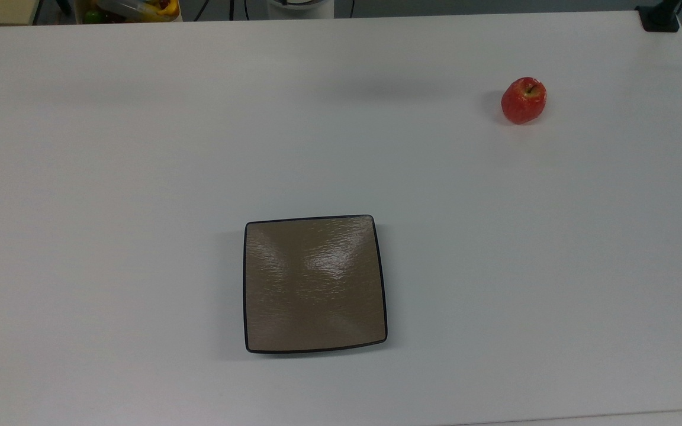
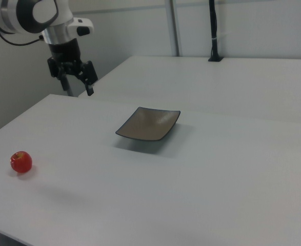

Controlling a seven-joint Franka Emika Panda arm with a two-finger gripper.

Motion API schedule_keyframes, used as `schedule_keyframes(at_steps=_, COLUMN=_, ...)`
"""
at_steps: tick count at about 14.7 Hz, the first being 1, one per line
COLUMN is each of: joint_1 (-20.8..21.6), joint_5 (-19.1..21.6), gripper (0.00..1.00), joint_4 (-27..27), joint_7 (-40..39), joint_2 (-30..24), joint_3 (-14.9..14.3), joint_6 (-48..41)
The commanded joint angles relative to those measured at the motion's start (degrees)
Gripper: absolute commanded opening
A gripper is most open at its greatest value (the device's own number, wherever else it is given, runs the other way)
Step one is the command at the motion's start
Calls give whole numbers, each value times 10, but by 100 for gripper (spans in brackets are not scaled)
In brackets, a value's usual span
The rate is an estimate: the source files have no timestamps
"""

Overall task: Apples placed on a ceramic plate
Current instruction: 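Move the gripper from its raised pose toward the red apple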

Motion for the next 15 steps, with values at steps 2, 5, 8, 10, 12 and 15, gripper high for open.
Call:
schedule_keyframes(at_steps=2, joint_1=72, joint_5=-3, gripper=100, joint_4=-21, joint_7=-9, joint_2=-23, joint_3=-5, joint_6=2)
schedule_keyframes(at_steps=5, joint_1=124, joint_5=-1, gripper=100, joint_4=-19, joint_7=-1, joint_2=-23, joint_3=3, joint_6=2)
schedule_keyframes(at_steps=8, joint_1=147, joint_5=-1, gripper=100, joint_4=-26, joint_7=4, joint_2=-22, joint_3=43, joint_6=1)
schedule_keyframes(at_steps=10, joint_1=165, joint_5=-1, gripper=100, joint_4=-35, joint_7=9, joint_2=-16, joint_3=56, joint_6=2)
schedule_keyframes(at_steps=12, joint_1=182, joint_5=-1, gripper=100, joint_4=-50, joint_7=13, joint_2=-7, joint_3=71, joint_6=10)
schedule_keyframes(at_steps=15, joint_1=192, joint_5=-17, gripper=100, joint_4=-73, joint_7=43, joint_2=18, joint_3=119, joint_6=56)
